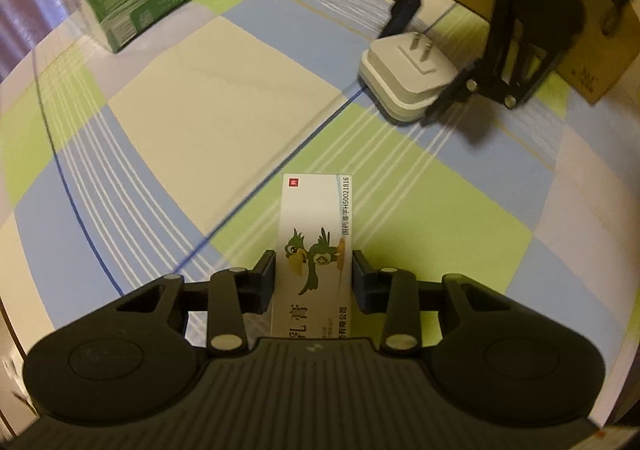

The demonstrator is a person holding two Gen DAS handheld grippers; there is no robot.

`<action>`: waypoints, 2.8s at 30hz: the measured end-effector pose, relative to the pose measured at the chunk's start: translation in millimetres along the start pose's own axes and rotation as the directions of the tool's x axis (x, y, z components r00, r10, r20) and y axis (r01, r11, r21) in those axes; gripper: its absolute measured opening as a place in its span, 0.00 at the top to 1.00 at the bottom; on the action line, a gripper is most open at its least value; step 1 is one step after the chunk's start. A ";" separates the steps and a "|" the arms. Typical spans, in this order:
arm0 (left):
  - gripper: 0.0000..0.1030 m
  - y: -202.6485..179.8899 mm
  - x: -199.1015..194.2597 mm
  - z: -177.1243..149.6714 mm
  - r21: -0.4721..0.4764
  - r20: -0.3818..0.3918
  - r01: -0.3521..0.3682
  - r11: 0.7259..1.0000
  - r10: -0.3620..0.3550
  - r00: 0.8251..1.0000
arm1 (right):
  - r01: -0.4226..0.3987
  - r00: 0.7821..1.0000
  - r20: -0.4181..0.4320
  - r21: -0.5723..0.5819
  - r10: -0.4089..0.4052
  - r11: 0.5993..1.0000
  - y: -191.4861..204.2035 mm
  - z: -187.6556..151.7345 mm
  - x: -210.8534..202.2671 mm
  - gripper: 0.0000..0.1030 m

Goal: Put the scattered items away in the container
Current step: 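Grasp the white medicine box with the left tool while the right tool grasps the plug adapter, then carry the medicine box and plug adapter over the cardboard box with both tools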

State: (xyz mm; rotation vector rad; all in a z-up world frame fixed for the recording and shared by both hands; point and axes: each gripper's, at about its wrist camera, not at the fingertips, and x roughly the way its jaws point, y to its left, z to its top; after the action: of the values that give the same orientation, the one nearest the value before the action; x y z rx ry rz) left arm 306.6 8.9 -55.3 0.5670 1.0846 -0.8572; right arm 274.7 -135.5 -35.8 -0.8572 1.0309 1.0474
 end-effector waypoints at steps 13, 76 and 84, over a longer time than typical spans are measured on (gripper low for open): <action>0.68 -71.0 -23.0 -21.8 -0.280 0.015 -0.065 0.958 0.072 0.997 | 0.087 0.995 0.026 0.304 -0.100 0.949 63.1 -39.4 -53.9 0.40; 0.68 -331.2 -99.7 45.4 -0.448 0.332 -0.037 0.893 0.204 0.921 | 0.097 0.772 0.226 0.882 -0.594 0.461 158.0 -296.5 -254.7 0.40; 0.68 -338.6 -94.2 62.1 -0.421 0.338 -0.032 0.907 0.190 0.922 | 0.094 0.759 0.207 0.903 -0.617 0.418 149.2 -313.7 -263.4 0.40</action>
State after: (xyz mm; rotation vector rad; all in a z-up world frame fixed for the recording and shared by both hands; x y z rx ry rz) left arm 39.5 -199.3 57.6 0.1027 0.8358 -0.5789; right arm 12.4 -451.9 109.6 0.0886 0.6767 0.2047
